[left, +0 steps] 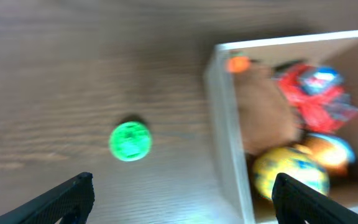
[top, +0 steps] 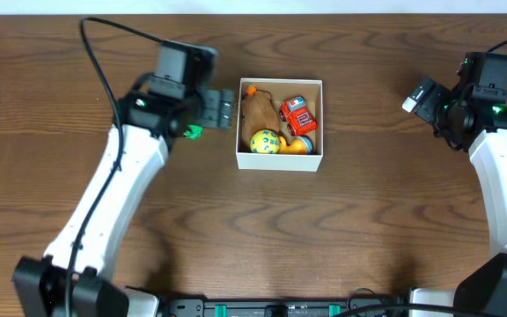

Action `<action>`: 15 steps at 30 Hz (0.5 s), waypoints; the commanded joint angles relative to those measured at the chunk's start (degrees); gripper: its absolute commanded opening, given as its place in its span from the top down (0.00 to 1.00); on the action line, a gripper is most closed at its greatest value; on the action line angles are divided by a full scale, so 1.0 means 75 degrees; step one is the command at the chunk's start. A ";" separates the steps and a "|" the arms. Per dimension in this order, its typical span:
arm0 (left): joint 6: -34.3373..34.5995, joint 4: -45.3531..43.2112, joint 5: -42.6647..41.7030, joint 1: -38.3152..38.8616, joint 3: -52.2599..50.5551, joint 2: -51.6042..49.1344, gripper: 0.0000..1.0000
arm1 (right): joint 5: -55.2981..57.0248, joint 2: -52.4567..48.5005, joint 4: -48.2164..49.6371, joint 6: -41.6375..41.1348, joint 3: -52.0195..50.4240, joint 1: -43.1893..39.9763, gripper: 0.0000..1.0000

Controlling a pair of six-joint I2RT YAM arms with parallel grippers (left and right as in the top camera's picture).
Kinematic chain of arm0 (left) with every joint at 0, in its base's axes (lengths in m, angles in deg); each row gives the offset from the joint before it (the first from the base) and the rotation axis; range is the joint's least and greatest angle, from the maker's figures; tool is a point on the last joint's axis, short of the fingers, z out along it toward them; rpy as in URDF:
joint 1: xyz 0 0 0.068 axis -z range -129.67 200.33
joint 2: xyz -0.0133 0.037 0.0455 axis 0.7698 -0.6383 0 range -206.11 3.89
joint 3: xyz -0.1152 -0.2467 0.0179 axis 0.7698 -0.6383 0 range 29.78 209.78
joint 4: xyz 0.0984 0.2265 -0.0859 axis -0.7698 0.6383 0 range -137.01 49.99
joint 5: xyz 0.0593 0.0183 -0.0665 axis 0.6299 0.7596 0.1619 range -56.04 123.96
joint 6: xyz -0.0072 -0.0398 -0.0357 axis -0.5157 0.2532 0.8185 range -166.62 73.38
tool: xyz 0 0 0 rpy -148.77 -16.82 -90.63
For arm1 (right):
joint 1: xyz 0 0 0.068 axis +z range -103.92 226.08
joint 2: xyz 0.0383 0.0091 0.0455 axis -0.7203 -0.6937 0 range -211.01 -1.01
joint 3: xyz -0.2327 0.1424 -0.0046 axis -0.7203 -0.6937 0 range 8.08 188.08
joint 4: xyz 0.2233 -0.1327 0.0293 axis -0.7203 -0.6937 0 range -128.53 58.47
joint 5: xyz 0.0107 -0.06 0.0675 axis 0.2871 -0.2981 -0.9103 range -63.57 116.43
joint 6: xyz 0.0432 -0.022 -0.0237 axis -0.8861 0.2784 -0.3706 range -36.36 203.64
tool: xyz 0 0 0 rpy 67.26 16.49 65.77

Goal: Pack container
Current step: 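Move the left gripper back and grasp the green spiky ball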

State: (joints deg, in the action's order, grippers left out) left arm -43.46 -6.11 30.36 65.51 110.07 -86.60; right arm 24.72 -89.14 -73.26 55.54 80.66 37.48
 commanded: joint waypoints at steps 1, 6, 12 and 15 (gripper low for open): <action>0.0015 -0.0012 0.0087 -0.0475 0.0003 -0.0752 0.08 | -0.0006 -0.0038 0.0015 -0.0102 -0.0058 -0.0047 0.01; 0.0023 -0.0265 0.0082 -0.1029 0.0003 -0.1824 0.08 | -0.0006 -0.0038 0.0015 -0.0102 -0.0058 -0.0047 0.01; 0.0017 -0.0522 -0.0038 -0.1239 0.0003 -0.2696 0.08 | -0.0006 -0.0038 0.0015 -0.0102 -0.0058 -0.0047 0.01; 0.0017 -0.0615 -0.0064 -0.1233 0.0003 -0.2938 0.08 | -0.0009 -0.0038 0.0012 -0.0102 -0.0058 -0.0047 0.01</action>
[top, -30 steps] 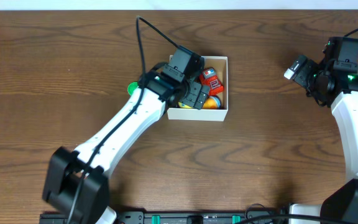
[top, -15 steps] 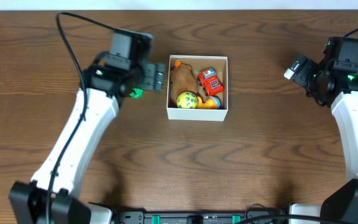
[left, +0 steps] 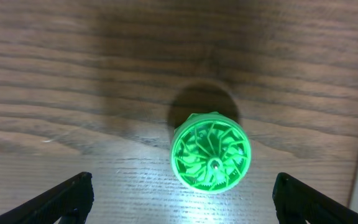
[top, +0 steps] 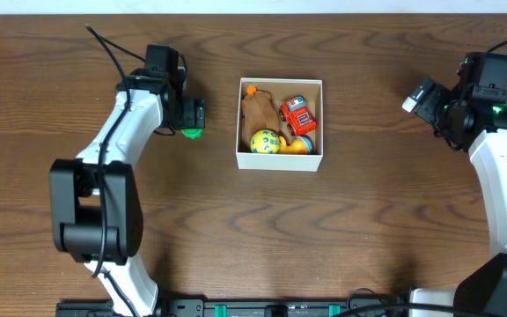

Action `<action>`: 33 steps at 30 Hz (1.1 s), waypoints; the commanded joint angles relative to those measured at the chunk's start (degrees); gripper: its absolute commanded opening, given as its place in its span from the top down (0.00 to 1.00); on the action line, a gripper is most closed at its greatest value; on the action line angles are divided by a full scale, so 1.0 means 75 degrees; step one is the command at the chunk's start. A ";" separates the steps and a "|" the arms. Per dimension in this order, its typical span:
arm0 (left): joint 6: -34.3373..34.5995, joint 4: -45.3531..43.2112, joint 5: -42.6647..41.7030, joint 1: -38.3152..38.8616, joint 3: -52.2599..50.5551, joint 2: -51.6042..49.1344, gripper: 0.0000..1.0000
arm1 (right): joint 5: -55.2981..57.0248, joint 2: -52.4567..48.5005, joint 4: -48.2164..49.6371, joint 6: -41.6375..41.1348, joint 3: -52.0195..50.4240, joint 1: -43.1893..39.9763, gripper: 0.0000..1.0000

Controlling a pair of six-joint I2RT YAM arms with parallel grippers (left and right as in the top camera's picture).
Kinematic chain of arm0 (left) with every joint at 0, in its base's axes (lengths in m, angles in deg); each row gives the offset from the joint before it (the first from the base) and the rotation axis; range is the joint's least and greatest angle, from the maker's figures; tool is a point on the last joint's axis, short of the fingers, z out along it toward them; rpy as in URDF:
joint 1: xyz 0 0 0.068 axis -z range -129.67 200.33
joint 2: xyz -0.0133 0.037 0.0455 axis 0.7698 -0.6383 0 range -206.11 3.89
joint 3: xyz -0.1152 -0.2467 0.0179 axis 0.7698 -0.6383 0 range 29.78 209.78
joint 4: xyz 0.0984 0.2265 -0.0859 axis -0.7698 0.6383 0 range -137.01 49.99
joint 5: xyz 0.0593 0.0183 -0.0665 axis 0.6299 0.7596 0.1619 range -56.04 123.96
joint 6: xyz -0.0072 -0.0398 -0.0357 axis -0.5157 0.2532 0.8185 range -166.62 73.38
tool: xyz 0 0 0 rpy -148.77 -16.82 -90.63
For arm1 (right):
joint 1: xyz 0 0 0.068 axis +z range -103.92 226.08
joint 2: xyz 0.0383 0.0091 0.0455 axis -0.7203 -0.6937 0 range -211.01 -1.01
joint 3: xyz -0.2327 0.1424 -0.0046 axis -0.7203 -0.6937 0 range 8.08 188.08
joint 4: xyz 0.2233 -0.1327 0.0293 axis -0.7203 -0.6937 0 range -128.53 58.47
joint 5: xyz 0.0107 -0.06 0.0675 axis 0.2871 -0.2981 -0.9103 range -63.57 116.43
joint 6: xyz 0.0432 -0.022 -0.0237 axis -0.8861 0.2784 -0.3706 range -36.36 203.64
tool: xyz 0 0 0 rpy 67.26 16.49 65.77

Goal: Pack container
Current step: 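Move the left gripper back and grasp the green spiky ball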

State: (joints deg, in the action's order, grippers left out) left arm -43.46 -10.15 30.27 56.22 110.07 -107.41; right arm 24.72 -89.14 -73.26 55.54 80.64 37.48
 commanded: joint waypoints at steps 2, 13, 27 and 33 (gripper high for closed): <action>0.0017 -0.0137 -0.0055 0.0006 0.0003 -0.0268 0.08 | -0.0006 -0.0038 0.0012 -0.0102 -0.0055 -0.0047 0.01; 0.0015 -0.0484 -0.0280 0.0009 0.0003 -0.0819 0.14 | -0.0006 -0.0038 0.0015 -0.0102 -0.0055 -0.0047 0.01; 0.0015 -0.0644 -0.0370 0.0017 -0.0006 -0.1241 0.26 | -0.0009 -0.0038 0.0012 -0.0102 -0.0055 -0.0047 0.01; 0.0015 -0.0638 -0.0376 0.0047 -0.0006 -0.1276 0.36 | -0.0006 -0.0038 0.0012 -0.0102 -0.0055 -0.0047 0.01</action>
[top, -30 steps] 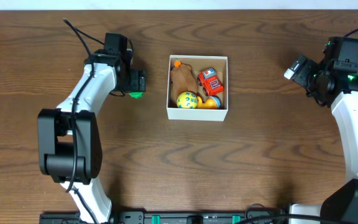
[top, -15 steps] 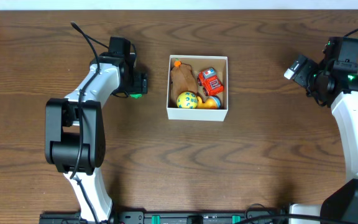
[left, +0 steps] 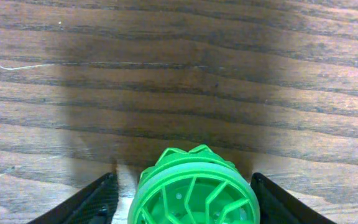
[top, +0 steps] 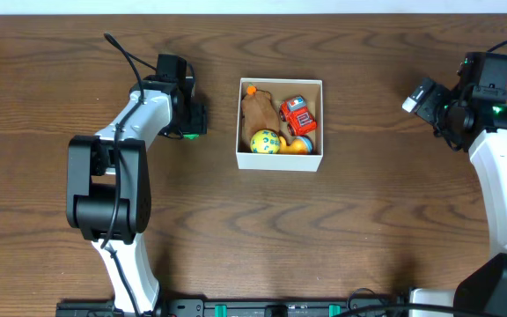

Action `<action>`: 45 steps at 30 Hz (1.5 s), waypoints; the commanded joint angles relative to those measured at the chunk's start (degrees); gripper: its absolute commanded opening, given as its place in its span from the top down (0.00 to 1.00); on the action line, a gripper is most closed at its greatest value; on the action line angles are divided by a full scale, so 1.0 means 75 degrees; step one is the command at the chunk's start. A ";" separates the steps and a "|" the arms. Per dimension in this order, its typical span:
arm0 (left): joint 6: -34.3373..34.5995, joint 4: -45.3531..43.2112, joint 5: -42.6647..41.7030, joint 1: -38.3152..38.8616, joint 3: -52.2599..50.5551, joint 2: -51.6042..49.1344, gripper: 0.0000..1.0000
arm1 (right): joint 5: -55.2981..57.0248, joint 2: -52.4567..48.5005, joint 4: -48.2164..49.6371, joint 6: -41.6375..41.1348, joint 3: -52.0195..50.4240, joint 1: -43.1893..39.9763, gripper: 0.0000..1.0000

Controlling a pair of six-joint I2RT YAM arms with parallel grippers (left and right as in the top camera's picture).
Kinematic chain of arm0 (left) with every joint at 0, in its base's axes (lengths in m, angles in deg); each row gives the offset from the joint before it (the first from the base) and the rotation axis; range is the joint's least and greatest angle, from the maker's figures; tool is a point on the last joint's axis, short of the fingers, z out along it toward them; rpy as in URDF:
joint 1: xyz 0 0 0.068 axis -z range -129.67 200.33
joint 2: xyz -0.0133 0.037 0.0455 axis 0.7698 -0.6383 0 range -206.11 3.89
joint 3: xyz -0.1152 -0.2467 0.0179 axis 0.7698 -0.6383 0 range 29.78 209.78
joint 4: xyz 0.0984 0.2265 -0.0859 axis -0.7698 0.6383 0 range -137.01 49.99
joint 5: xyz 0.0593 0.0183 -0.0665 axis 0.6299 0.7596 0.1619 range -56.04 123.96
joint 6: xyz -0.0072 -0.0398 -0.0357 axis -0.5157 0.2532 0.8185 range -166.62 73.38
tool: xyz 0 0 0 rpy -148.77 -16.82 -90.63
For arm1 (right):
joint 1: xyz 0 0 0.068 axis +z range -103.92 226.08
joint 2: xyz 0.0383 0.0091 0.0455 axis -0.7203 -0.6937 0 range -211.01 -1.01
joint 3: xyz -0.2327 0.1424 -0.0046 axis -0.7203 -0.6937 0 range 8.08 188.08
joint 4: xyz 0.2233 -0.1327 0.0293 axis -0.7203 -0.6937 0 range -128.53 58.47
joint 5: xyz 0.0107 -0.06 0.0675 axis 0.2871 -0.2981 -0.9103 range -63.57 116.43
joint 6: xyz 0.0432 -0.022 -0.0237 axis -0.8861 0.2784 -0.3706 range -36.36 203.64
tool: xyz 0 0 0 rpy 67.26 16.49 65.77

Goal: Pack container
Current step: 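Move the left gripper back and grasp the green spiky ball, then carry the green ball into the box and open the left gripper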

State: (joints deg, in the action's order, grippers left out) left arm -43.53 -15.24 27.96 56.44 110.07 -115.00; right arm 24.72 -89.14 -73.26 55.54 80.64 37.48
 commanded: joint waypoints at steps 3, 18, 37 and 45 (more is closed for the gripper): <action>0.0023 0.0140 -0.0079 0.0017 -0.0003 -0.0259 0.38 | -0.0006 -0.0038 0.0015 -0.0102 -0.0055 -0.0044 0.01; -0.0006 0.0918 -0.0087 0.0192 0.0064 0.1425 0.50 | -0.0006 -0.0038 0.0015 -0.0102 -0.0055 -0.0047 0.01; -0.0003 -0.0635 0.0157 0.4025 0.0061 0.2938 0.50 | -0.0006 -0.0038 0.0015 -0.0102 -0.0055 -0.0047 0.01; 0.0003 -0.1288 0.0213 0.4112 0.0064 0.1641 0.38 | -0.0009 -0.0038 0.0015 -0.0102 -0.0055 -0.0047 0.01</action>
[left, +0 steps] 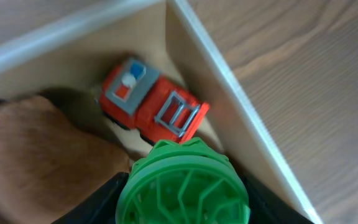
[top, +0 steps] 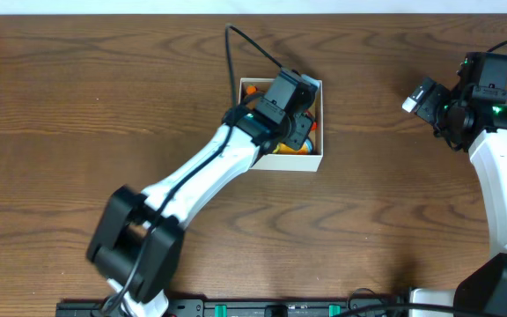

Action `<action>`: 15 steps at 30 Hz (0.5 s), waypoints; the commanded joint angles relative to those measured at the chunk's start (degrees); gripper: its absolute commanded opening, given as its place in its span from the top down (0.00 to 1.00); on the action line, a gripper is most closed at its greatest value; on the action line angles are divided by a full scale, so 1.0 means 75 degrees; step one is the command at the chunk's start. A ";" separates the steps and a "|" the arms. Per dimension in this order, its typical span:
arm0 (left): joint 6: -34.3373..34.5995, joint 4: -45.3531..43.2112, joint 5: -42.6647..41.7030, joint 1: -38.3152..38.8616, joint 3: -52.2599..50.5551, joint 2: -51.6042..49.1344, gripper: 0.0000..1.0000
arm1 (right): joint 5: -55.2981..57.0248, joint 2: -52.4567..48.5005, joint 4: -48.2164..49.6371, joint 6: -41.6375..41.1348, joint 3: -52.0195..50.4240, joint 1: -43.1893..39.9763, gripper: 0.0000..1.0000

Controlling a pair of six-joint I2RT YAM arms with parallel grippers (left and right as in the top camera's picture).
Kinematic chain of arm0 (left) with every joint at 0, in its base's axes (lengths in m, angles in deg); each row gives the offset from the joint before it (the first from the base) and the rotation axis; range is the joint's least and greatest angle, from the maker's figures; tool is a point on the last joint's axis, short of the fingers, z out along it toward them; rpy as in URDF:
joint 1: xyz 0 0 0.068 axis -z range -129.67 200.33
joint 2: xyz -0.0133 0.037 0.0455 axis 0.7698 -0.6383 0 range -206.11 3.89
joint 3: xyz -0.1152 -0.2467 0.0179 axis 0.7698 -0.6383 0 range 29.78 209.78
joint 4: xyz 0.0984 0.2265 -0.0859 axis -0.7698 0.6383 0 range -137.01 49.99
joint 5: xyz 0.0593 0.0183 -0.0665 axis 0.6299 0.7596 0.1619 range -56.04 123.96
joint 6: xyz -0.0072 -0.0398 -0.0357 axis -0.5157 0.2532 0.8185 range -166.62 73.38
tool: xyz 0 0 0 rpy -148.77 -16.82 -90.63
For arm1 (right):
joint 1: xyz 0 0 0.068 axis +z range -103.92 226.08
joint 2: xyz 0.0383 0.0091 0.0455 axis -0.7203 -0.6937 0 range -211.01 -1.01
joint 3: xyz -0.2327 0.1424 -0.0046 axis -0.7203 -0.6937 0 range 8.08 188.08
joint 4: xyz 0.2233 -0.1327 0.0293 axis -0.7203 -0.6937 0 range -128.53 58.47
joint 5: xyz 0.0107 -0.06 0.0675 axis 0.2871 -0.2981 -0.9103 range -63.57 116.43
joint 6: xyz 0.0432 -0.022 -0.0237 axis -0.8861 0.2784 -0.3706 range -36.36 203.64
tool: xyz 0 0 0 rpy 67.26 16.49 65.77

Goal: Pack container
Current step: 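Carry the green ball into the box and open the left gripper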

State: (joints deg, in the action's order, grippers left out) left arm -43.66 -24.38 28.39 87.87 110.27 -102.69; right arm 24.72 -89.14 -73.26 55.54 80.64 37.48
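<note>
The white open box (top: 315, 160) stands at the table's middle back. My left gripper (top: 290, 110) hangs over its inside, shut on the green ribbed wheel toy (left: 184, 184), which fills the space between its fingers. Below the toy in the left wrist view lie a red toy truck (left: 151, 106) and a brown plush (left: 39, 155), against the box wall (left: 229, 87). An orange and yellow toy (top: 290, 147) peeks out beside the arm. My right gripper (top: 419, 95) is raised at the far right, away from the box; its jaws are hard to read.
The left arm (top: 209, 172) stretches diagonally from the front left across the table to the box. The right arm (top: 504, 167) runs along the right edge. Bare wooden tabletop (top: 77, 106) lies around the box.
My left gripper, then down on the table left of the box with the green wheel toy between its fingers, now holds that toy over the inside of the box. The right arm is unchanged.
The green toy first lay on the table left of the box with my open left gripper above it. The gripper was then lower over it, then down around it. Now the toy is held over the box contents. The right arm stayed put.
</note>
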 commanded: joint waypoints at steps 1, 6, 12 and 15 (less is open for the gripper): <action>0.0020 -0.0061 0.0152 -0.0093 0.0047 0.0017 0.24 | -0.0006 -0.0038 0.0015 -0.0102 -0.0055 -0.0047 0.01; 0.0079 0.0137 0.0154 -0.0207 0.0073 0.0784 0.02 | -0.0006 -0.0038 0.0015 -0.0102 -0.0055 -0.0047 0.01; 0.0073 0.0845 0.0868 -0.0388 0.0073 0.2218 0.02 | -0.0009 -0.0038 0.0012 -0.0102 -0.0055 -0.0047 0.01; 0.0076 0.1064 0.0863 -0.0434 0.0073 0.2964 0.02 | -0.0006 -0.0038 0.0015 -0.0102 -0.0055 -0.0047 0.01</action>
State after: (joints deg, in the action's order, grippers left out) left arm -43.42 -17.36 32.57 85.12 110.07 -84.83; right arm 24.72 -89.14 -73.24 55.54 80.62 37.48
